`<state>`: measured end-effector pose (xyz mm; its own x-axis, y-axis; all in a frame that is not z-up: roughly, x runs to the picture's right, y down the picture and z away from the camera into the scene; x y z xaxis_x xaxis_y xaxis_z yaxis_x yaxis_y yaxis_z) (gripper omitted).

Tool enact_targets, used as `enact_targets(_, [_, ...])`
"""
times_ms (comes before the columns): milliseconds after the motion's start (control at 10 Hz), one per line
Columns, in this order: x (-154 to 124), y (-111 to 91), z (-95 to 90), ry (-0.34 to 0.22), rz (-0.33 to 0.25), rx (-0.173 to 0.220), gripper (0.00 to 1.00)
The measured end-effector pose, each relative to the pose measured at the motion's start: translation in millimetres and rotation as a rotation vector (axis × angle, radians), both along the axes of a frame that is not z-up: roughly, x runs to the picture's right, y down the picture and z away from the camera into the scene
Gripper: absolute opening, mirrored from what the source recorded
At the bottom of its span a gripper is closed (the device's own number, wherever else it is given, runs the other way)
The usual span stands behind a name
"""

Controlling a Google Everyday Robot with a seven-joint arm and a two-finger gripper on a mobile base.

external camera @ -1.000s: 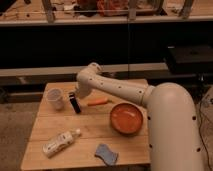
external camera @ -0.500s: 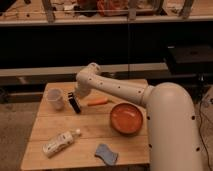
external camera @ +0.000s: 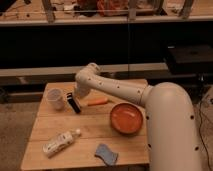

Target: Knock the eraser over

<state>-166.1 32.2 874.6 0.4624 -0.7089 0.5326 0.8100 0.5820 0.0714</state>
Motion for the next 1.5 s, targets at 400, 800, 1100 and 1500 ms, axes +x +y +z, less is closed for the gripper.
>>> enact_targets(400, [-2.1, 0.5, 0.3, -0.006, -0.006, -0.001, 0.09])
enact_targets(800, [-5.0, 0.9, 1.3, -0.010, -0.014, -0.002, 0.09])
enact_targets(1100, [-6.5, 0.9, 1.9, -0.014, -0.019, -0.002, 0.09])
enact_targets(1500, [-8.5, 1.1, 2.5, -0.018, -0.025, -0.001, 0.09])
